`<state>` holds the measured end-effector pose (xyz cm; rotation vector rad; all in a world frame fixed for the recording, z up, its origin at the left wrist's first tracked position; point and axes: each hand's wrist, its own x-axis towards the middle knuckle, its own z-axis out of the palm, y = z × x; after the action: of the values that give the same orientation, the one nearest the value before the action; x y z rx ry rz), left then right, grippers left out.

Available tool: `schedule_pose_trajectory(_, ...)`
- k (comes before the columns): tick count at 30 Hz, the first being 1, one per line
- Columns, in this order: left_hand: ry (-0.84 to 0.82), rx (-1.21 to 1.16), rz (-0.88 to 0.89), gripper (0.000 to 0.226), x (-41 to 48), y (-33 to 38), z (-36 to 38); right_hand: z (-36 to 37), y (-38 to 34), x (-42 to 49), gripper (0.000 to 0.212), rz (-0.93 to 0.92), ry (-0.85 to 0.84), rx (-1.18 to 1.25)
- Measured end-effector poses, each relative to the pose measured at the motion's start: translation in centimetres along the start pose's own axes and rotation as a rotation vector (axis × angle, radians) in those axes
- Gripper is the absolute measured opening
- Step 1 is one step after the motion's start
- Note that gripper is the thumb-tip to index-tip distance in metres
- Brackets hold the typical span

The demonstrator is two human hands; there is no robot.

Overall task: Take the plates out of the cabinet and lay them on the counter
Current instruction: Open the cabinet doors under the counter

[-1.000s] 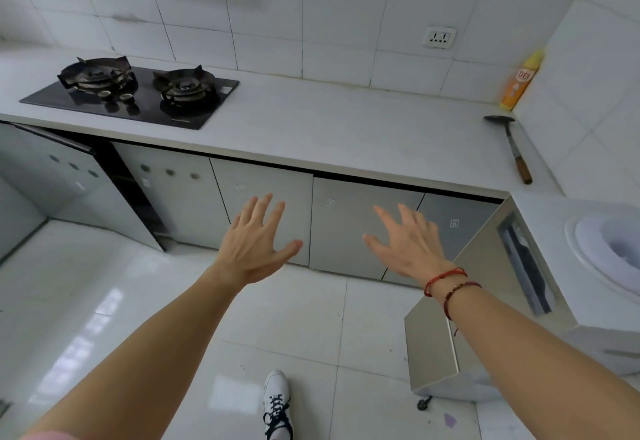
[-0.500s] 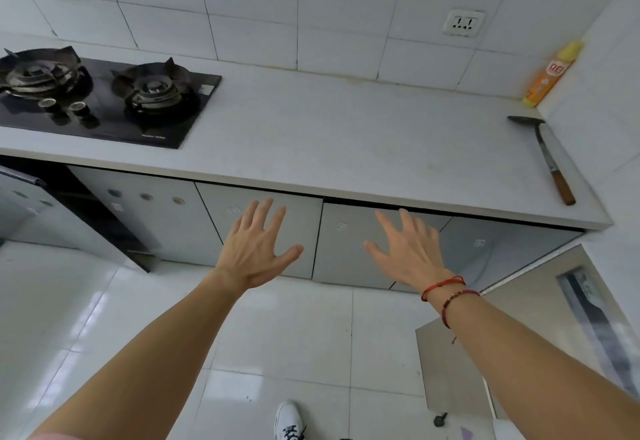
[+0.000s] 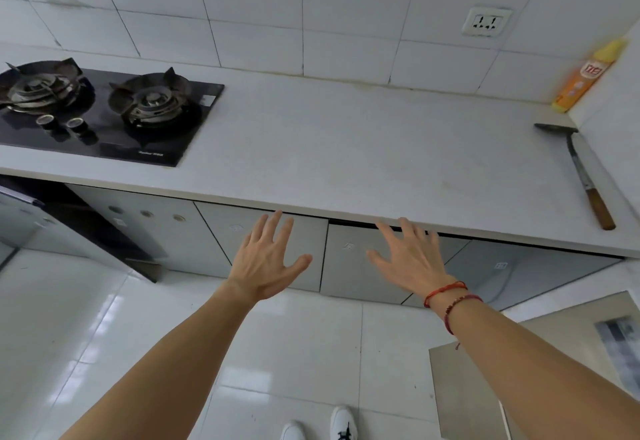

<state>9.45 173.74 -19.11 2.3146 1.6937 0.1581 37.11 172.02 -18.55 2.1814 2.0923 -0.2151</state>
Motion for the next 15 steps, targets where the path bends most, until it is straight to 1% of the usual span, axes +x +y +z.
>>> schedule_pose_trajectory(2,-0.018,-0.073,-0.021,0.089,0.8,0.5,0.2,0.0,0.2,0.7,0.068,-0.002,-0.003,0.030)
schedule_pose_trajectory(4,-0.059,-0.259,-0.085,0.082,1.7,1.2,0.6,0.2,0.3,1.3,0.066,-0.014,-0.007,0.112)
schedule_pose_trajectory(7,-0.099,-0.576,-0.226,0.076,3.1,2.4,1.3,1.0,0.0,2.0,0.065,-0.015,-0.013,0.327)
schedule_pose_trajectory(9,-0.115,-0.754,-0.320,0.073,4.1,3.1,2.0,1.8,-0.4,2.5,0.066,0.006,-0.057,0.489)
schedule_pose_trajectory(11,-0.131,-0.910,-0.403,0.072,5.2,3.2,3.1,2.9,-1.0,3.2,0.068,0.073,-0.113,0.656)
schedule_pose_trajectory(15,-0.133,-1.269,-0.635,0.070,8.2,2.3,5.5,4.7,-2.4,5.6,0.066,0.310,-0.199,1.029)
